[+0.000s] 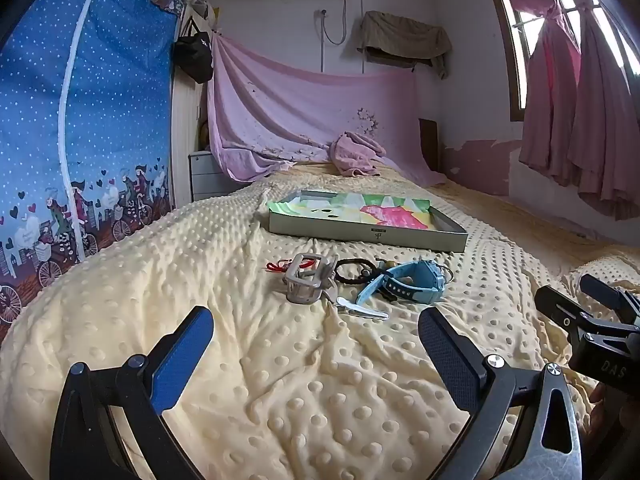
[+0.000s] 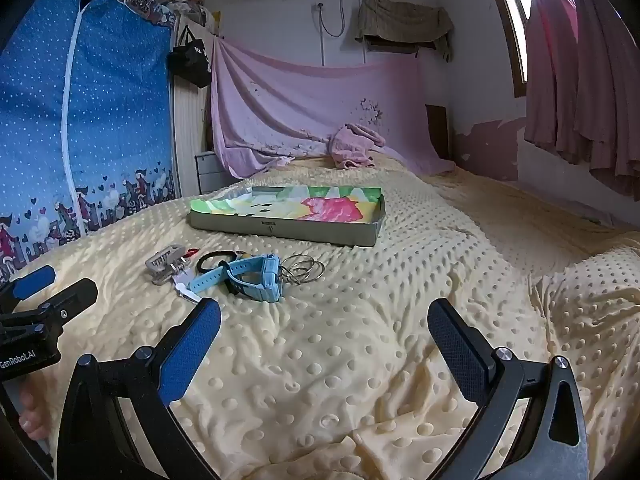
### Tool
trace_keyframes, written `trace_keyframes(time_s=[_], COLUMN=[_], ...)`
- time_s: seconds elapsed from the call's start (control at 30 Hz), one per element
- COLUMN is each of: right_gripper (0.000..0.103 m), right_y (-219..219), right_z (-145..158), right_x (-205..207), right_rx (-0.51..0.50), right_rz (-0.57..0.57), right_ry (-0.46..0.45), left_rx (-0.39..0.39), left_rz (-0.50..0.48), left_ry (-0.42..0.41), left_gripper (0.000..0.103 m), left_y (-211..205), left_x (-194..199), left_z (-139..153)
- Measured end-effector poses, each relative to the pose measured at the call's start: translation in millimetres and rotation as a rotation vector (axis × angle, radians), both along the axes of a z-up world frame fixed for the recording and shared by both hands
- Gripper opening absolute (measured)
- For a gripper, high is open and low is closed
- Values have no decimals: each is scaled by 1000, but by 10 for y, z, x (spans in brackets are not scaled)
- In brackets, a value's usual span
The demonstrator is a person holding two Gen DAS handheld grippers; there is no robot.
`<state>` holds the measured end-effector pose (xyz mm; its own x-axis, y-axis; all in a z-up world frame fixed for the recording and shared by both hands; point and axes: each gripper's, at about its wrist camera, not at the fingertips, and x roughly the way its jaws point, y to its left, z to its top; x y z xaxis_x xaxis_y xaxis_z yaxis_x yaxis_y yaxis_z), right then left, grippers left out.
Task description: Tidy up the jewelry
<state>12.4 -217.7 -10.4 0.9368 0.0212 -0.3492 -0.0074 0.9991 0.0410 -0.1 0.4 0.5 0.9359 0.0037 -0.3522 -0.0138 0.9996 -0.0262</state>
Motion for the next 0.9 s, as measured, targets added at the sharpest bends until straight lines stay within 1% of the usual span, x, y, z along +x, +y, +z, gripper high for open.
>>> trace_keyframes(time_s=[0.9], right_gripper=[102], right_y=[-3], right_z=[7], right_x=[-19], right_rx=[1], right_rz=[0], right_ry=[-5], left_rx=[2], left_rz=[0], left_ry=[2], left_gripper=[103], left_y=[-7], left_x=[0], left_z=[-7])
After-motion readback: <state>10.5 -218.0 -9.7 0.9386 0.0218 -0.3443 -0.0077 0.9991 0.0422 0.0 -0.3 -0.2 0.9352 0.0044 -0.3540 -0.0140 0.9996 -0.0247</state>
